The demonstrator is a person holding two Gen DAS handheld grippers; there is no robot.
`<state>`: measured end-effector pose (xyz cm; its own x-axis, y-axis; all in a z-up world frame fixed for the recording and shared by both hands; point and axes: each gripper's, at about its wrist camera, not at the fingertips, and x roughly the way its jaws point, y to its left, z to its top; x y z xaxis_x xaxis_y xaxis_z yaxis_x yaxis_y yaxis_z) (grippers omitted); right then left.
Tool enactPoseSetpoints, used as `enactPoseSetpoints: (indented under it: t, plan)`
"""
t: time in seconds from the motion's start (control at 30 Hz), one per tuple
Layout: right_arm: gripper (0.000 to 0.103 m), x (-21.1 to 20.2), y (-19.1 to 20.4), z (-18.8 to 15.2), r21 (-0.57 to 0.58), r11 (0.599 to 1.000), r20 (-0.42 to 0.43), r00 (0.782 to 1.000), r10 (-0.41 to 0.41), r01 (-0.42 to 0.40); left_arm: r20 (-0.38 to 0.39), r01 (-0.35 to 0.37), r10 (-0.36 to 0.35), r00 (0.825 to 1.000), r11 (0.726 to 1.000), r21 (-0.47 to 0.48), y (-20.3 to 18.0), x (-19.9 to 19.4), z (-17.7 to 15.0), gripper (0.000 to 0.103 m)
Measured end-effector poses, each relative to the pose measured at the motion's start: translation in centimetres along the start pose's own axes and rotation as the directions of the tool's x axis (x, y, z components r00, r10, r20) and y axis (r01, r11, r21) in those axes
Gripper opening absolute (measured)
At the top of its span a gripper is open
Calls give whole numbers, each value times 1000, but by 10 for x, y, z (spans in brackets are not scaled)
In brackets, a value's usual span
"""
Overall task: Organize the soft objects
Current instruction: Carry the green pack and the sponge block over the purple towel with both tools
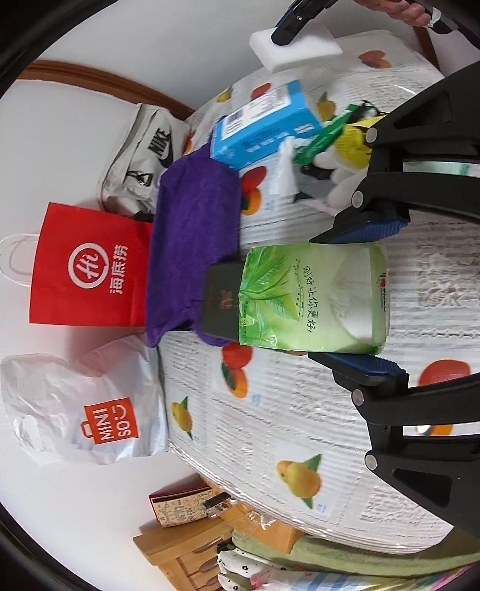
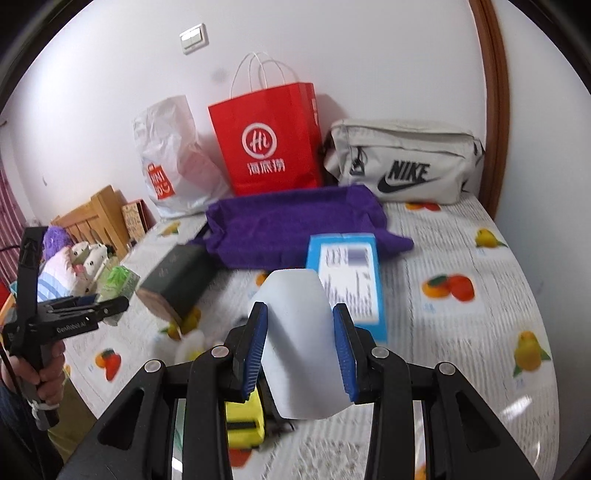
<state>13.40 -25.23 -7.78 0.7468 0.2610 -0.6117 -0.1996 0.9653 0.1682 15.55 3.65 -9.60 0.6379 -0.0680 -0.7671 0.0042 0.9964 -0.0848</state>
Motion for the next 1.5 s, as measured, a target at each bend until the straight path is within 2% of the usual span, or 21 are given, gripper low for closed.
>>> enactPoseSetpoints:
  t: [0.37,0.73,0.97,1.3,1.5]
  plan:
    - [36,36,10,56,-32,999,15,1000,15,-15,16,-12,12,1000,1000,-9,2,17,49,49]
    - [36,101,5,102,-50,998,-28,999,32,-34,-9,-16,16,1000,999,-37,9,54,91,49]
    - [36,140,-7,122,-44,999,-50,998,29,-31,-31,-39,38,999,999,-23,6,85,117,49]
    - [36,191,-28,138,-31,999,-107,993,39,-43,-81,-33,33,996,999,3,-7,136,146,49]
    - [36,211,-41,148,-16,999,-135,990,38,-40,-110,-27,25,994,999,-17,-6,164,159,49]
